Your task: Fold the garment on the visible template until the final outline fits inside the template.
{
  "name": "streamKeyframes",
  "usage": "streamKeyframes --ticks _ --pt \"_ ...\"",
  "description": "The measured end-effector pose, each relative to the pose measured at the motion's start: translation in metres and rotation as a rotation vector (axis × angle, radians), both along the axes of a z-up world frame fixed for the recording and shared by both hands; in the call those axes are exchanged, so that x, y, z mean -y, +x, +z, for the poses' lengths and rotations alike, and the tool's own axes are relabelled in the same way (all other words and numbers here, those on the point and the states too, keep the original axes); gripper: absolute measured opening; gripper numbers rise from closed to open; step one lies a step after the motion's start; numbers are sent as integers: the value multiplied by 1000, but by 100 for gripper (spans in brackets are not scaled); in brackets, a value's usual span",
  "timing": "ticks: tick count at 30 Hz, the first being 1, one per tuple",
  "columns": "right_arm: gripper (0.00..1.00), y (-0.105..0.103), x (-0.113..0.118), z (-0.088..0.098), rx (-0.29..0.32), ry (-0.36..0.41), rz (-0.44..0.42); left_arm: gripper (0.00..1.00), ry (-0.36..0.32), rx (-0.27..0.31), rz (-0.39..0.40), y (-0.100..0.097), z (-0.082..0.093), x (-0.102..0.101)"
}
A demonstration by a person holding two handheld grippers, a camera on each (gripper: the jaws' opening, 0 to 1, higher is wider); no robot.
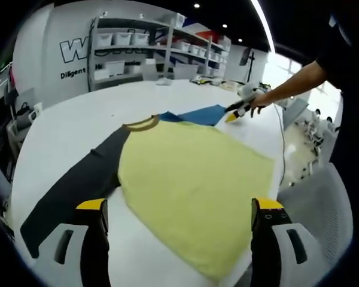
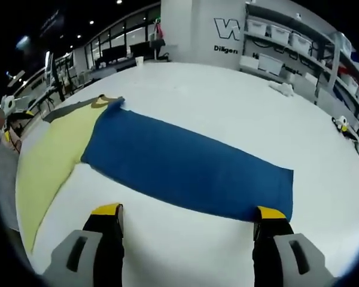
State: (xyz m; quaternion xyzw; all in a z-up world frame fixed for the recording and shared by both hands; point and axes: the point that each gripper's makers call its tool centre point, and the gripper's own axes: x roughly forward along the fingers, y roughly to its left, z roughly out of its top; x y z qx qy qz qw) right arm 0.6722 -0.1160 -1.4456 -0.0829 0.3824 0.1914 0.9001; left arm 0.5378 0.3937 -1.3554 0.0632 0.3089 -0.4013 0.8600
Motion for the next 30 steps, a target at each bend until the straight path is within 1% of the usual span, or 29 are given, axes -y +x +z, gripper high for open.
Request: streamKeyframes --ticks 2,7,11,15,20,23,27,30 --pt "86 -5 2 0 -13 0 -11 95 -1 -3 2 0 -2 0" --pt "88 -21 1 -1 -15 -16 -22 94 -5 -10 -6 2 -5 6" --pt "87 -29 1 0 -18 -17 -52 94 -16 -2 -18 6 -2 10" --pt "89 -42 -1 -1 -28 -22 -69 94 -25 5 -21 9 0 12" --pt "91 -57 -5 1 -25 3 -112 94 -32 7 -24 8 0 11" --pt "92 -64 -9 0 -31 -5 -113 94 -31 6 -25 6 -2 8" --pt "91 -71 -6 0 -40 4 -148 94 -30 2 -23 3 -3 4" --pt "91 -78 -8 0 -51 1 -153 94 -33 4 -20 1 -4 1"
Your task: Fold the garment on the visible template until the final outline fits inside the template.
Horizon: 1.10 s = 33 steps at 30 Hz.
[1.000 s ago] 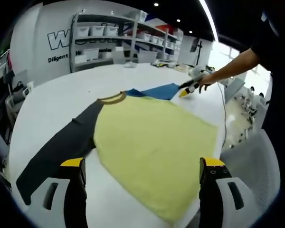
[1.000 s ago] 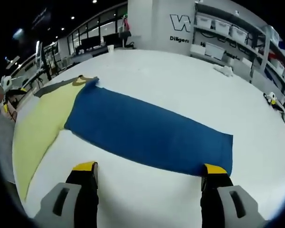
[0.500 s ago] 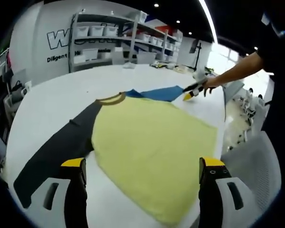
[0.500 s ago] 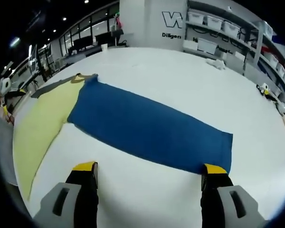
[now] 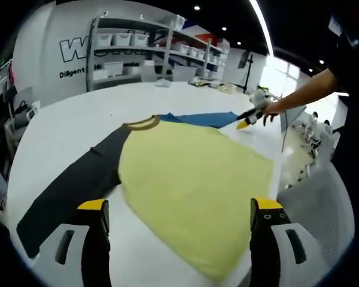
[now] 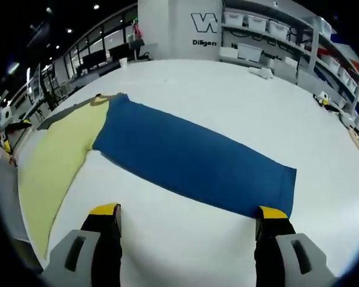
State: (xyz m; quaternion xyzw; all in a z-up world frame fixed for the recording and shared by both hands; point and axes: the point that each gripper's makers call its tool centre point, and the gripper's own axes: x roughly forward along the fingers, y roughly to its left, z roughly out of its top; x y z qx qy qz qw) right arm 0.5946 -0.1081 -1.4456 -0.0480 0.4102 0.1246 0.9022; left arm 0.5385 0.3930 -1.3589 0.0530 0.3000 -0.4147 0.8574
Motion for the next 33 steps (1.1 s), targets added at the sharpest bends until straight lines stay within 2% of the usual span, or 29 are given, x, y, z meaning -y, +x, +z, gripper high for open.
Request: streamKeyframes --ticks 6,11,20,28,31,33 --pt "96 -11 -10 1 -6 19 -22 94 -6 2 12 -2 1 -3" --pt "96 -16 -8 7 -6 54 -69 94 -5 9 17 -4 1 -7" --pt "95 -32 -19 37 69 72 -49 93 17 -3 49 -2 -6 -27" --pt "95 -42 -48 68 141 106 -16 92 38 -7 86 1 -12 -43" --pt "96 -40 -58 81 181 119 -3 86 39 -12 107 2 -12 -52" --pt "97 -41 -67 89 201 119 15 86 46 1 123 4 -11 -58"
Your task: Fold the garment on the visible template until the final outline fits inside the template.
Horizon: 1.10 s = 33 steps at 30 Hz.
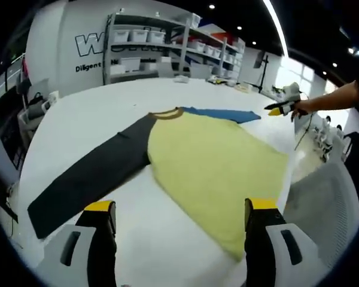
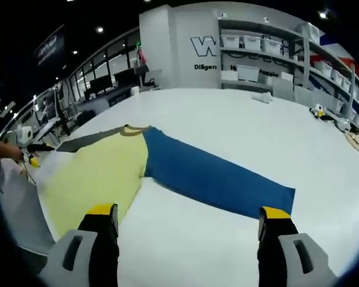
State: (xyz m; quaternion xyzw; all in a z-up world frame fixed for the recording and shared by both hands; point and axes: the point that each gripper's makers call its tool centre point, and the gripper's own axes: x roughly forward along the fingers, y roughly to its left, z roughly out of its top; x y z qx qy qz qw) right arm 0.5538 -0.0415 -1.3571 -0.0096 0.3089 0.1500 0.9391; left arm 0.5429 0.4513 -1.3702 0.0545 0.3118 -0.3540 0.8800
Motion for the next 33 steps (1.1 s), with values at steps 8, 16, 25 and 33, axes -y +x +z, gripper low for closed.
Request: streamKeyframes --ticks 8,16,25,33 --pt "99 -6 -32 17 50 -23 90 93 58 44 113 14 -3 -43" --pt "98 -17 -35 9 43 -42 101 94 64 21 250 23 -8 -97" --pt "96 -46 -33 6 4 -60 66 92 73 8 358 33 -20 -138" --pt "97 -51 -29 12 13 -41 29 87 17 -8 493 47 -29 -166"
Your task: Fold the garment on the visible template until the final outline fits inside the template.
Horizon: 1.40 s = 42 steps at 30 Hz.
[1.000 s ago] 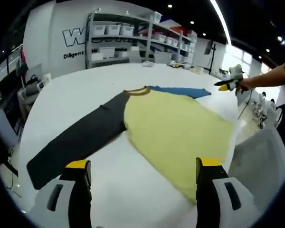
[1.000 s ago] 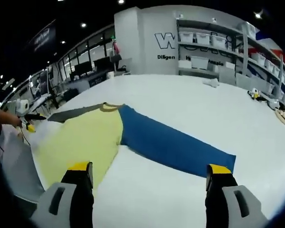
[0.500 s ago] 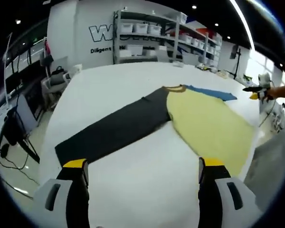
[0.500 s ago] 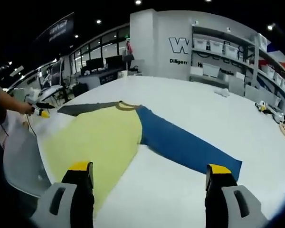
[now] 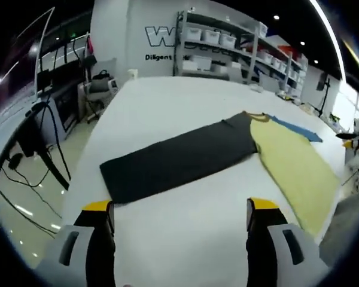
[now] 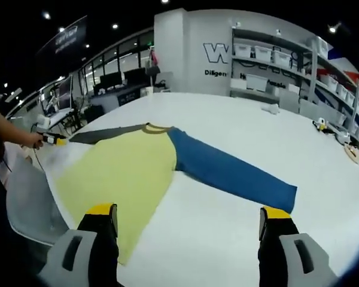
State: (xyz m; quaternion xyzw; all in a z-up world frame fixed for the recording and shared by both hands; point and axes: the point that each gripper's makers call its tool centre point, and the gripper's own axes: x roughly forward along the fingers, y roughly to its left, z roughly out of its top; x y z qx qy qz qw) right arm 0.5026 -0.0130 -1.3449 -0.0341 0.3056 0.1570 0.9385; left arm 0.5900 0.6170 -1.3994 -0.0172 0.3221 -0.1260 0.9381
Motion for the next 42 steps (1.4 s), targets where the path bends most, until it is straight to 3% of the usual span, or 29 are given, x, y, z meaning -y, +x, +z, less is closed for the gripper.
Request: streamKeyframes --ticks 16,21,29,36,39,42 --pt "97 -18 1 1 -17 -11 -47 64 -28 -16 147 33 -14 -37" --pt "97 -24 6 0 -24 -15 -74 52 -104 -44 196 36 -20 -43" --pt "96 -35 7 -4 -40 -19 -95 40 -77 -49 214 39 -23 -51" --pt "95 -39 5 -5 -44 -16 -106 19 45 -60 204 41 -30 -65" --pt "95 -41 4 -5 -48 -19 -105 10 63 -60 213 42 -30 -71" --pt "95 -42 6 -5 -50 -21 -108 8 62 -53 192 43 -31 -72"
